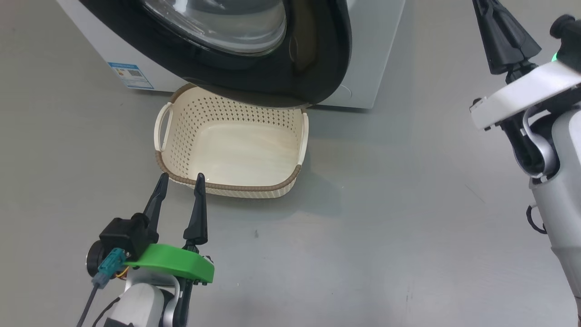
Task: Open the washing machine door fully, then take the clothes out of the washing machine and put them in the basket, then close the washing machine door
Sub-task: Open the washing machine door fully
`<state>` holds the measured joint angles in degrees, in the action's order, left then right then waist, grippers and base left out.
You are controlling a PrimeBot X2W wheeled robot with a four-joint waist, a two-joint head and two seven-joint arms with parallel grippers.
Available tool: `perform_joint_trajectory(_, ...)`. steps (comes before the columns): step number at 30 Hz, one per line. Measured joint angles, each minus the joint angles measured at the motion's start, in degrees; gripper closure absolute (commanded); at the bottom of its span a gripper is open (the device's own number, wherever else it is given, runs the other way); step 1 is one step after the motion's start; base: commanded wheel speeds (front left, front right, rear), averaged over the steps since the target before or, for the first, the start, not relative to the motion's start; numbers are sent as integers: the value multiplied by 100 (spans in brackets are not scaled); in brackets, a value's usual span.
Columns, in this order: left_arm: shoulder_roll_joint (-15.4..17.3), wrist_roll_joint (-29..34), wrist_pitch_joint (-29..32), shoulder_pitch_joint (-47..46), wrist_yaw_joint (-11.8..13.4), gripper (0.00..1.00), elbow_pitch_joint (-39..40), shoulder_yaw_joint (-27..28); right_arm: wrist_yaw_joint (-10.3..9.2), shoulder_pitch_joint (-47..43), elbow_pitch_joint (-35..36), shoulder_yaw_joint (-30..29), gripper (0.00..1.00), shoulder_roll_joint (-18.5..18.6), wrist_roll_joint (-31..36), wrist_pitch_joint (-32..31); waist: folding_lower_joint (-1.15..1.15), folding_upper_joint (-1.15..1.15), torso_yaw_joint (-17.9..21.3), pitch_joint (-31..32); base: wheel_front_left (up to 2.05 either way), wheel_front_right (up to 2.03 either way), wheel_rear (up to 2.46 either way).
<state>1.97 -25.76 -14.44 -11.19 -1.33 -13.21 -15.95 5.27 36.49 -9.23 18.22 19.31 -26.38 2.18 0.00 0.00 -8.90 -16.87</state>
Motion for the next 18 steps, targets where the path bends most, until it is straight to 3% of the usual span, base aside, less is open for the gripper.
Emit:
perform_joint_trajectory(4,-1,-87,0,-137,-44,0,-2,-89,47,419,-116,-55,100,-120,-385,-328,0,0,-154,-185,0,0,0)
perform_joint_trajectory(8,-5,-162,-1,-313,-47,0,-1,-185,66,700,-350,-337,100,-397,-1201,-735,0,0,-329,-344,0,0,0)
perform_joint_trajectory(14,-10,-285,0,-417,-47,0,5,-233,53,991,-822,-890,100,-1222,-2949,-1610,0,0,-577,-570,0,0,0)
perform_joint_trajectory(18,-11,-346,-1,-465,-46,0,-20,-250,-123,1329,-1095,-1200,100,-1318,-3568,-2096,0,0,-721,-685,0,0,0)
